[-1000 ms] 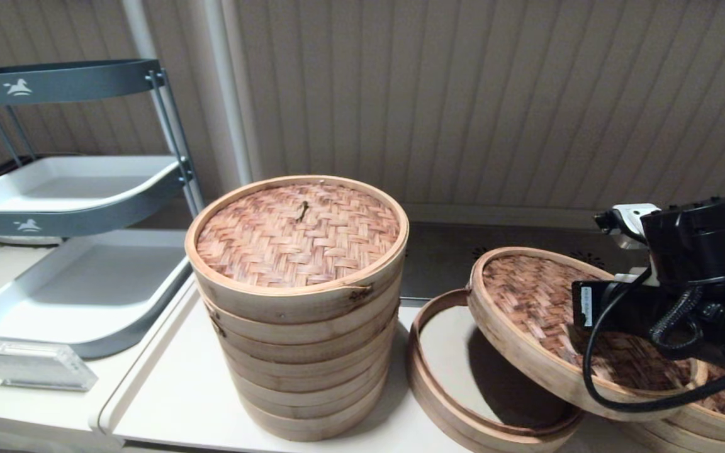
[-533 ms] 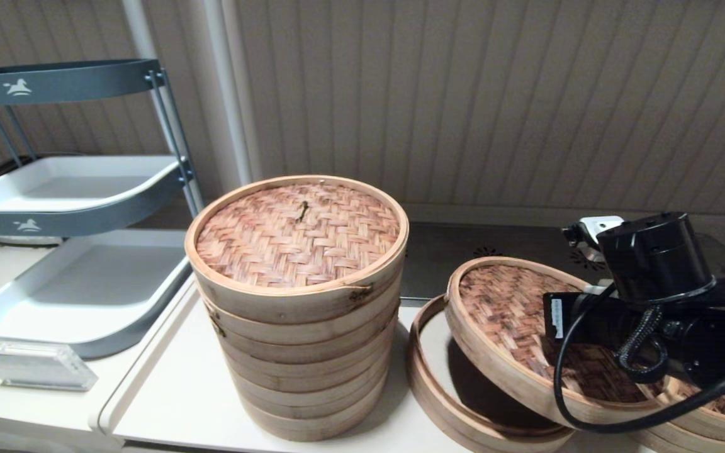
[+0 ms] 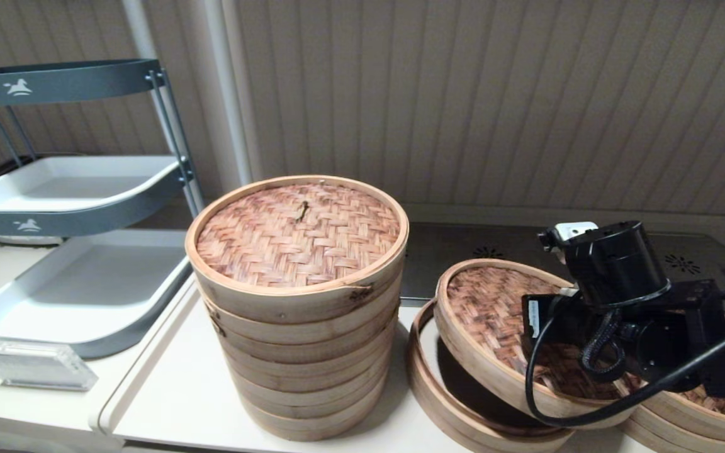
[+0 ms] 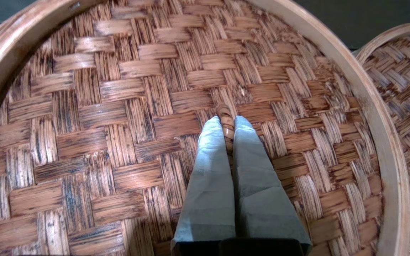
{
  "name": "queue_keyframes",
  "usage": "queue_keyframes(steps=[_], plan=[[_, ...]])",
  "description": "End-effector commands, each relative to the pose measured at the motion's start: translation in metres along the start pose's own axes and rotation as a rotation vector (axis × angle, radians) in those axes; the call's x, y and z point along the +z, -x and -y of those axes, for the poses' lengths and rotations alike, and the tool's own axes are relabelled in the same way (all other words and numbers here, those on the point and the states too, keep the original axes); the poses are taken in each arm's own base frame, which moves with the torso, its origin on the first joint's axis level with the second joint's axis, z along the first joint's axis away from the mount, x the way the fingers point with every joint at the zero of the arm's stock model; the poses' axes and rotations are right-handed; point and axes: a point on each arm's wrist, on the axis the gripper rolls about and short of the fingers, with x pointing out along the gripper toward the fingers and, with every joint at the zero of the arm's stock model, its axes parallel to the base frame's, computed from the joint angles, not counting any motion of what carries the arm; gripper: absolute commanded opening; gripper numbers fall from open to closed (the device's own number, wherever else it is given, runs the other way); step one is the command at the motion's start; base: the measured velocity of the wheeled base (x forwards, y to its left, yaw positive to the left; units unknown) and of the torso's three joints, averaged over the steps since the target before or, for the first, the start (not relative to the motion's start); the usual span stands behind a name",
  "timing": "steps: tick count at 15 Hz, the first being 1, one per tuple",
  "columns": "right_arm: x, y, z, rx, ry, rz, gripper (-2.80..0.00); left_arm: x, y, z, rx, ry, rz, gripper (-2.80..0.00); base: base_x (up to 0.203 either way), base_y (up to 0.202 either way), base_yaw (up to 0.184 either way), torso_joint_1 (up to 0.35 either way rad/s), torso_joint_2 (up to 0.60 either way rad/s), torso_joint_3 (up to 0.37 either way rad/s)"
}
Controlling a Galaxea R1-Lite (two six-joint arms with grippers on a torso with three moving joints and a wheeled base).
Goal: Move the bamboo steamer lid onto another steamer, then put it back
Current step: Put the steamer
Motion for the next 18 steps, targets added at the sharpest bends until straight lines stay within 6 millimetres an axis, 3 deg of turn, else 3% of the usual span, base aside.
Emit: queue_keyframes(steps=[1,9,18], plan=[[-0.006,-0.008,-0.007,-0.002,0.021,-0.028,-2.80,-0.007,-0.001,0.000,-0.001,0.000,-0.022,-2.80,0.000,0.000,0.000,0.000,0.00,0.000],[-0.016,-0.024,-0.027,0.019,0.045,-0.047,-2.80,-0.007,-0.001,0.000,0.000,0.000,-0.022,-2.80,0.000,0.000,0.000,0.000,0.00,0.000],[-0.021,-0.033,-0.031,0.001,0.062,-0.067,-2.80,-0.007,-0.001,0.000,0.000,0.000,-0.022,-2.80,0.000,0.000,0.000,0.000,0.00,0.000]])
